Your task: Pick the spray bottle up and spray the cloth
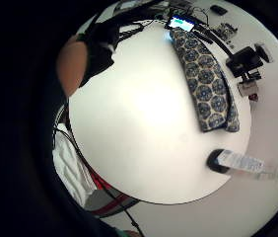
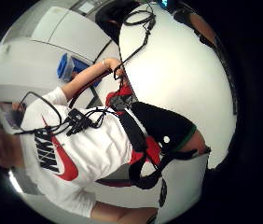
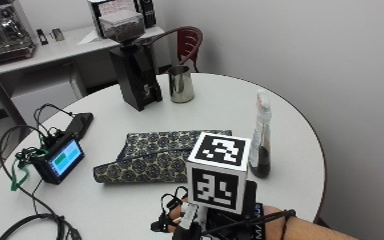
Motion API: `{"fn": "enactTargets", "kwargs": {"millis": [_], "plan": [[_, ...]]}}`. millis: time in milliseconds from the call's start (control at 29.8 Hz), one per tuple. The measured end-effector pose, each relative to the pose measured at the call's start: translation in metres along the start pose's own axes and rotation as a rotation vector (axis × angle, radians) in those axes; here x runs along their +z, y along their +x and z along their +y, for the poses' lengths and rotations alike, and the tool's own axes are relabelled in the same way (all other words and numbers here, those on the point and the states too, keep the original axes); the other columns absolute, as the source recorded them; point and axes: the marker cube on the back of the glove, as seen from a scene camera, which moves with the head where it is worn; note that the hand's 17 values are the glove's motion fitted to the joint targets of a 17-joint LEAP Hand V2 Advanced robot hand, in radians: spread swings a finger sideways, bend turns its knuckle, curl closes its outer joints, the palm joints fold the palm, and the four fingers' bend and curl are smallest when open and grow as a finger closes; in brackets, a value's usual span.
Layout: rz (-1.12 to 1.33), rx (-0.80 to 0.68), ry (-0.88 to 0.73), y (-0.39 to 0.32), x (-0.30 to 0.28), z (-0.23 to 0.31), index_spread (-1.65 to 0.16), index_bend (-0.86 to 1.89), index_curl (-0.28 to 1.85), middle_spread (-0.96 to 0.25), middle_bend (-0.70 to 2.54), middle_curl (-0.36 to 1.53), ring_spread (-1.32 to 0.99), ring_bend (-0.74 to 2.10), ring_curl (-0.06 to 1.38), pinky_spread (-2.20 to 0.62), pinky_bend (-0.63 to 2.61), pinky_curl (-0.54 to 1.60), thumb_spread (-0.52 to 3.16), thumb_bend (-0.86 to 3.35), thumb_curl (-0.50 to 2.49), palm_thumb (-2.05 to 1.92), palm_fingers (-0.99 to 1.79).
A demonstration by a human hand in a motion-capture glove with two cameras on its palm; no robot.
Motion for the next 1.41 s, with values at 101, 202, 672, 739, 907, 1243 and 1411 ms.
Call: {"fn": "enactTargets", "kwargs": {"millis": [101,202,672,739,907,1243,1411], "plan": [[-0.004,0.008,0.016,0.001,0.001,-0.002,-0.36,0.14,0.21,-0.04,0.34,0.30,-0.01,0.34,0.27,0.21,0.37,0.28,1.10,0.08,0.19,0.44,0.60],[-0.011,0.032,0.044,0.003,0.002,0.000,-0.36,0.13,0.21,-0.04,0.33,0.31,-0.01,0.33,0.27,0.21,0.36,0.28,1.11,0.06,0.20,0.45,0.61],[-0.149,0.295,0.658,0.092,-0.076,0.080,-0.36,0.10,0.19,-0.04,0.29,0.34,-0.03,0.43,0.33,0.09,0.47,0.34,1.17,0.05,0.25,0.55,0.72],[-0.193,0.398,0.760,0.113,-0.082,0.096,-0.36,0.11,0.19,-0.04,0.29,0.34,-0.03,0.45,0.33,0.08,0.45,0.34,1.18,0.06,0.26,0.59,0.76],[-0.486,0.572,0.895,0.163,-0.067,0.118,-0.35,0.11,0.20,-0.04,0.30,0.35,-0.04,0.48,0.34,0.07,0.42,0.33,1.19,0.07,0.28,0.65,0.83],[-0.816,0.736,0.883,0.223,0.003,0.107,-0.35,0.06,0.18,-0.04,0.27,0.37,-0.03,0.48,0.37,0.08,0.45,0.36,1.13,-0.02,0.29,0.62,0.74],[-0.854,0.750,0.824,0.231,0.020,0.081,-0.36,0.04,0.16,-0.04,0.29,0.38,-0.03,0.49,0.37,0.09,0.47,0.37,1.09,-0.03,0.29,0.60,0.68]]}}
